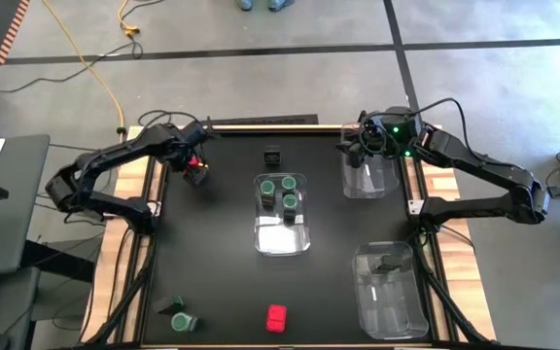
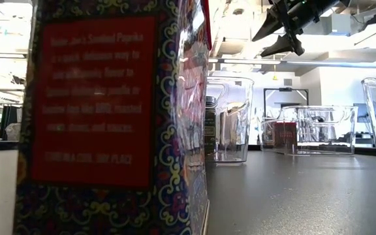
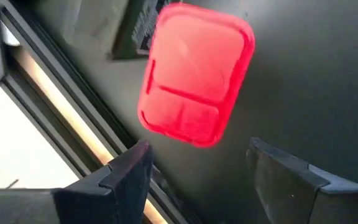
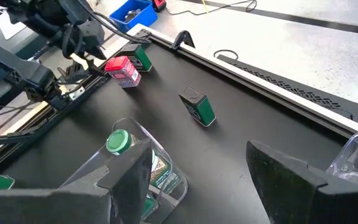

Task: Sort spices by type
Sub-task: Put the red seasoning can into the top transparent bin

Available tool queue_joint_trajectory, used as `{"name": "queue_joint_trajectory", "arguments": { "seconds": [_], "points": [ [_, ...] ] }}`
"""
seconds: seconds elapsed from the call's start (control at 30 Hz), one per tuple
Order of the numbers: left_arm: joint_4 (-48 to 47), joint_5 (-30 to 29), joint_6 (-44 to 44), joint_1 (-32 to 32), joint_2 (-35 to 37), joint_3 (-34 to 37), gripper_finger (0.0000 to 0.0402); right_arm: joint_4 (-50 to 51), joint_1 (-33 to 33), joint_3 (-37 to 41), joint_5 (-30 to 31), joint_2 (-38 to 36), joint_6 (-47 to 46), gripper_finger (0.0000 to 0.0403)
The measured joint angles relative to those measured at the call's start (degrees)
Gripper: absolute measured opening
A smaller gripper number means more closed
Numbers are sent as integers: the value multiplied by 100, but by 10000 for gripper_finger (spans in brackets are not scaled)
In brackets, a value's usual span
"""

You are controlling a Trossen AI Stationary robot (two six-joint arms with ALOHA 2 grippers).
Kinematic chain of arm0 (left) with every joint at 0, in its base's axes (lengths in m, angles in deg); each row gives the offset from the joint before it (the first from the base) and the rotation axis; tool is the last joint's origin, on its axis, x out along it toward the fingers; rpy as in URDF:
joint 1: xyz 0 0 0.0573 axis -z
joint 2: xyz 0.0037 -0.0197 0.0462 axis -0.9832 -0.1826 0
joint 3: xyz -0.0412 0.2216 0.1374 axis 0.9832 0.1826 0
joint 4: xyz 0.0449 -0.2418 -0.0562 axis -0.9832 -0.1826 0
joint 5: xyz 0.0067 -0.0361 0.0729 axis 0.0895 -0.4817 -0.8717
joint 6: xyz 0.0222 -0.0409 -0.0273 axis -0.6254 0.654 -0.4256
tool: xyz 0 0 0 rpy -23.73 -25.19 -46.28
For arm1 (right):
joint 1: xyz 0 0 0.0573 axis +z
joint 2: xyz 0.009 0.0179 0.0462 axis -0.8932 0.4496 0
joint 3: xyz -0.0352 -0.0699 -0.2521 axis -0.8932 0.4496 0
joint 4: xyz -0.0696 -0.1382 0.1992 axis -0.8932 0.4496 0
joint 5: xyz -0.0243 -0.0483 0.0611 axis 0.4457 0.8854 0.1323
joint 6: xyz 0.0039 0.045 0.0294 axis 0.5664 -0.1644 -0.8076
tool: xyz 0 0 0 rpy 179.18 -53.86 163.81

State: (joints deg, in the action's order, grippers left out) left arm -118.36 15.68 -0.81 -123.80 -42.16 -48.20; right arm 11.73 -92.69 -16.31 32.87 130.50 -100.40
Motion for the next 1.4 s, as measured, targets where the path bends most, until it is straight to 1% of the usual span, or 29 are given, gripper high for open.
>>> {"name": "queue_joint_trajectory", "arguments": {
  "seconds": [0.27, 0.6, 0.83, 0.93, 1.2, 1.4],
  "points": [
    [581, -40, -75, -226, 3, 342, 249, 1, 4, 0, 0, 0, -142, 286],
    [945, -33, -521, -561, 3, 350, 249, 2, 4, 0, 0, 0, -146, 286],
    [1276, 282, -1109, -690, 3, 350, 249, 3, 4, 0, 0, 0, -149, 286],
    [1224, 724, -1237, -691, 3, 350, 249, 3, 4, 0, 0, 0, -155, 286],
    [1332, 747, -1175, -690, 1, 350, 249, 2, 4, 0, 0, 0, -157, 286],
    [1333, 736, -964, -690, 1, 350, 249, 2, 4, 0, 0, 0, -155, 286]
  ]
}}
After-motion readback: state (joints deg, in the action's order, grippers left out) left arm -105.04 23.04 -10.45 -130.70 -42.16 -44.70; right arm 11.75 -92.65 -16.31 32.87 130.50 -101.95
